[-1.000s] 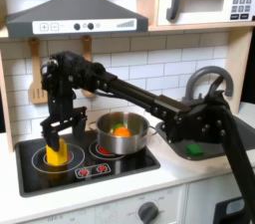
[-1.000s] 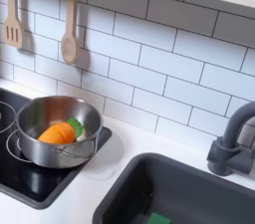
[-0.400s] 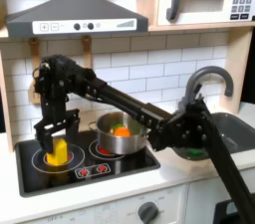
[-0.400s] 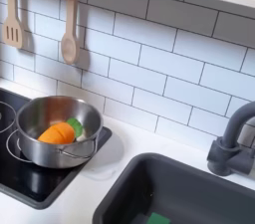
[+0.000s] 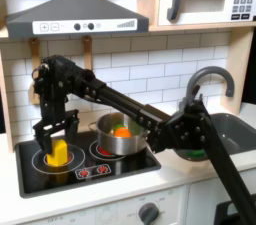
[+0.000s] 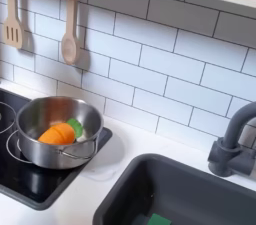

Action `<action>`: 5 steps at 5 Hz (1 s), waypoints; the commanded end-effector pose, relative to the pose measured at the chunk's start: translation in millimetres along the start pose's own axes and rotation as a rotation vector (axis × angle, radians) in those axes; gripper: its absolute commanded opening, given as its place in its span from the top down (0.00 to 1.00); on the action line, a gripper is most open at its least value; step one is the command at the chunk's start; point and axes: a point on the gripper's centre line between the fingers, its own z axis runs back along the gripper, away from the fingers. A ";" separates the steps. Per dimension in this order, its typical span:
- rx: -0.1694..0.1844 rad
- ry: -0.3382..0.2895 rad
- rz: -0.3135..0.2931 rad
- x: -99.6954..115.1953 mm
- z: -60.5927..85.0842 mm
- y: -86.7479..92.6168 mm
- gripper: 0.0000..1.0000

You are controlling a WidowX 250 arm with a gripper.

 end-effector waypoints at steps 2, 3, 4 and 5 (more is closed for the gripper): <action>-0.005 0.047 0.002 -6.3 -20.5 -4.1 0.00; -0.002 0.056 -0.007 -5.1 -25.9 -9.1 0.00; 0.005 0.053 -0.006 -2.7 -26.3 -10.9 0.08; 0.005 0.053 0.003 -2.9 -26.4 -8.2 0.76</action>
